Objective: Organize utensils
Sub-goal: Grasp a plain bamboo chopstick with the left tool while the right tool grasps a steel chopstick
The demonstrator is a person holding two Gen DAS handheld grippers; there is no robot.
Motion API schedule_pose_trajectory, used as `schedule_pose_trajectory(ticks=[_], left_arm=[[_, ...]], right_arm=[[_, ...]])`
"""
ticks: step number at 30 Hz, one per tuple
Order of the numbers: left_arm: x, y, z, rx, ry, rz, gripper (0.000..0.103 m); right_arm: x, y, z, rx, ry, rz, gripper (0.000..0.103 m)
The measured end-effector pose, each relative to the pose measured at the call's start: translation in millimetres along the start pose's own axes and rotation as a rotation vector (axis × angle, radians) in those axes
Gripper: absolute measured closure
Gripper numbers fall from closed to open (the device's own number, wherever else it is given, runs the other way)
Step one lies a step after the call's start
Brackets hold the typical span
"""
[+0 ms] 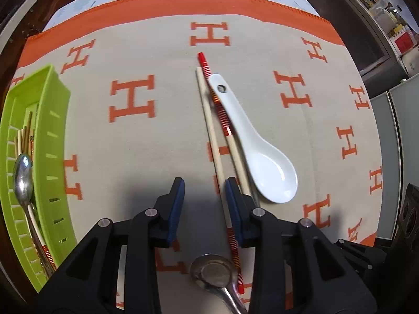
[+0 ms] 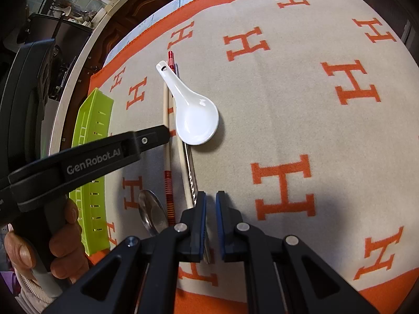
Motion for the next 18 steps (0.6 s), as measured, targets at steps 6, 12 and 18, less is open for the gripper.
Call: schedule_pose_trajectory(ticks=[6, 12, 18], left_arm=[[2.5, -3.3, 2.0, -0.009, -0.029, -0.036, 0.07], [22.3, -3.4, 8.0, 0.035, -0.089, -0.086, 0.09], [12.8, 3.4, 10.7, 0.031, -0.01, 0.035, 0.1]], right_arm=[[0.3, 0.3, 0.2, 0.0, 0.003, 0.0, 0.095], [0.9, 0.4, 1.0, 0.003, 0.002, -0.006, 0.096], [-2.8, 0.3, -0.7, -0.001, 0.018, 0.014, 0.096]])
Point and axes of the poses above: each gripper's, at about its wrist camera, not at the fingertips, and y roughly against the way its jaws point, x to its right, z to its underside, the point moved 4 cm from there along -y, roughly the way its jaws point, and after that the axes turned 1 degree about z, right-handed, at the moved point
